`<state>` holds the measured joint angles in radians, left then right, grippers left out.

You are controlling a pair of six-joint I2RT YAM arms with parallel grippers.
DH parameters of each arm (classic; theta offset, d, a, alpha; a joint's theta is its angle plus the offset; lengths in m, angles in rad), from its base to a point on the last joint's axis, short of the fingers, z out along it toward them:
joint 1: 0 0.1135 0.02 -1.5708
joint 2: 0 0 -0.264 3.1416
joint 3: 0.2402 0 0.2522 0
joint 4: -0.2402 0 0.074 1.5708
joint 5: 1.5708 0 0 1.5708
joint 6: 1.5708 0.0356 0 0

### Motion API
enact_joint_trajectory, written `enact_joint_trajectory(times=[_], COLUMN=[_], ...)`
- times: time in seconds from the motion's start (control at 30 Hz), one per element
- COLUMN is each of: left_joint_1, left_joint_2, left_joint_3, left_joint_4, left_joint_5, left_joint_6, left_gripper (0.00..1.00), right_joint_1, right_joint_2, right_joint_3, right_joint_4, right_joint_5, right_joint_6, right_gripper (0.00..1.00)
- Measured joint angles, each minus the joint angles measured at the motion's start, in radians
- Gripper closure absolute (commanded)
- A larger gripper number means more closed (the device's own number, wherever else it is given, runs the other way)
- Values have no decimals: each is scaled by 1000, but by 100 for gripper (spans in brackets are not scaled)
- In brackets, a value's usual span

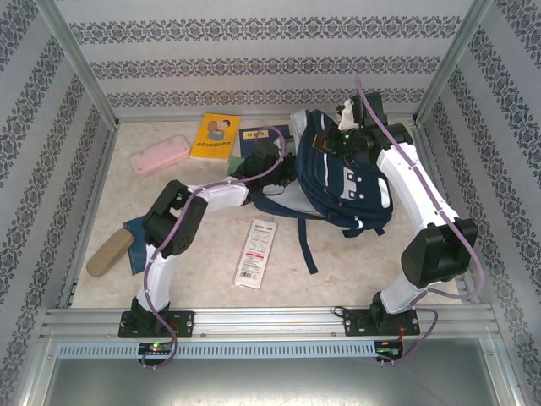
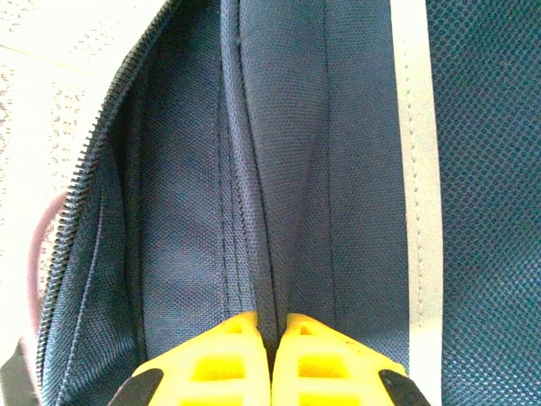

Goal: Pack the student bag
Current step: Place the book in the student bag, then move the book to the middle-left of the table.

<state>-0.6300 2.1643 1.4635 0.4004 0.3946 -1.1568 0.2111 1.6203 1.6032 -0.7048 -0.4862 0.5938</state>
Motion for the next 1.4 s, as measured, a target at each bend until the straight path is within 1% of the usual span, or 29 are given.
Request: enact_joint_trajectory(times=[0.1, 0.2, 0.23, 0.3, 0.37, 0.5, 0.57, 0.6, 0.7, 0.8, 0.93, 1.13, 1.17, 1.23, 1.4], left_joint_1=[-39, -82, -93, -102, -103, -103, -102, -101, -89, -66, -1, 150, 179, 234, 368], left_joint_2=[61, 120, 135, 143, 143, 130, 90, 61, -42, -170, -344, -587, -626, -693, -794], left_joint_3=[74, 176, 203, 216, 217, 209, 178, 159, 110, 54, -53, -233, -263, -309, -378], left_joint_4=[-42, -97, -107, -122, -151, -230, -280, -304, -374, -440, -503, -631, -656, -705, -836], left_joint_5=[-13, -34, -42, -54, -60, -85, -97, -105, -123, -150, -184, -210, -217, -227, -266], left_joint_6=[2, 5, 5, 9, 27, 75, 108, 122, 162, 200, 240, 290, 299, 320, 371], left_gripper=[99, 92, 87, 69, 56, 37, 25, 23, 18, 18, 17, 16, 14, 14, 14], right_joint_1=[0, -3, -6, -14, -16, -19, -20, -23, -26, -26, -18, 24, 36, 61, 134], right_joint_2=[0, 0, 0, 0, 0, 0, 0, 0, -1, -2, -4, -4, -4, 2, 64], right_joint_3=[0, 0, 0, 0, 0, 0, -1, -3, -16, -38, -69, -147, -161, -182, -209], right_joint_4=[0, -1, -3, -13, -18, -18, -21, -21, -18, -2, 7, 48, 53, 59, 89], right_joint_5=[-3, -4, -4, -4, -4, -4, -4, -5, -5, -6, -2, 34, 45, 70, 130], right_joint_6=[3, 6, 6, 5, 2, -16, -31, -39, -56, -73, -96, -132, -138, -154, -182], right_gripper=[100, 100, 100, 100, 100, 100, 100, 100, 100, 100, 100, 100, 100, 100, 100])
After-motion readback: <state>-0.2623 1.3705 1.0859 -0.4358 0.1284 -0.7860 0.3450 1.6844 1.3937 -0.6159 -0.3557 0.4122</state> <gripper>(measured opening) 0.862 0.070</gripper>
